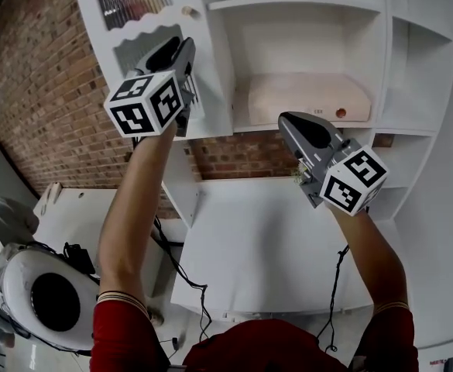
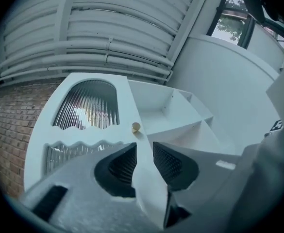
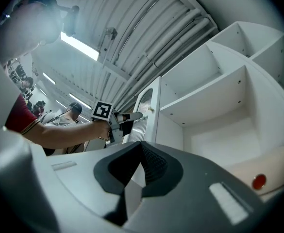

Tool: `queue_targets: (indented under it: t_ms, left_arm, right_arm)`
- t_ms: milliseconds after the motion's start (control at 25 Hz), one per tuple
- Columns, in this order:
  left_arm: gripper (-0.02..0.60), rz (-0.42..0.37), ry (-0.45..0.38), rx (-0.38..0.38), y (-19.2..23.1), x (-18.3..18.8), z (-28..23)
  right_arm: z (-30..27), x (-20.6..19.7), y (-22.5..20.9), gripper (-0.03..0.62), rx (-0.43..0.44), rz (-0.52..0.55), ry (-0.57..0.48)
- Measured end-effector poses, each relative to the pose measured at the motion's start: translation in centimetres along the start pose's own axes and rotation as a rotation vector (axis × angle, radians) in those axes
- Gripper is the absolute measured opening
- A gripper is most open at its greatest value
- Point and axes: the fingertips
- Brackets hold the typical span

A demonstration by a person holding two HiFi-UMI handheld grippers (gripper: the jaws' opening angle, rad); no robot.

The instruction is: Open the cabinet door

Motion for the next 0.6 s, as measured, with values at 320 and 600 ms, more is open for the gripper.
queue_targets:
  t_ms: [320, 600]
  left_arm:
    - [0.141, -0.075, 0.006, 0.060, 1.0, 2.1, -3.6]
    - [0.146, -0.113, -0.007, 0.108, 1.6, 3.6, -5.6]
  right_arm:
    - [2.1, -0.6, -1.1, 0.012, -0.012, 0.015, 0.029]
    - [4.1, -1.1, -1.9, 0.012, -0.024, 0.030, 0.058]
Point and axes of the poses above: the fingertips, and each gripper's own axes: z backward along the fingers, y to its left, x out of its top, and after that the axes turned 5 degrees about z, right-handed
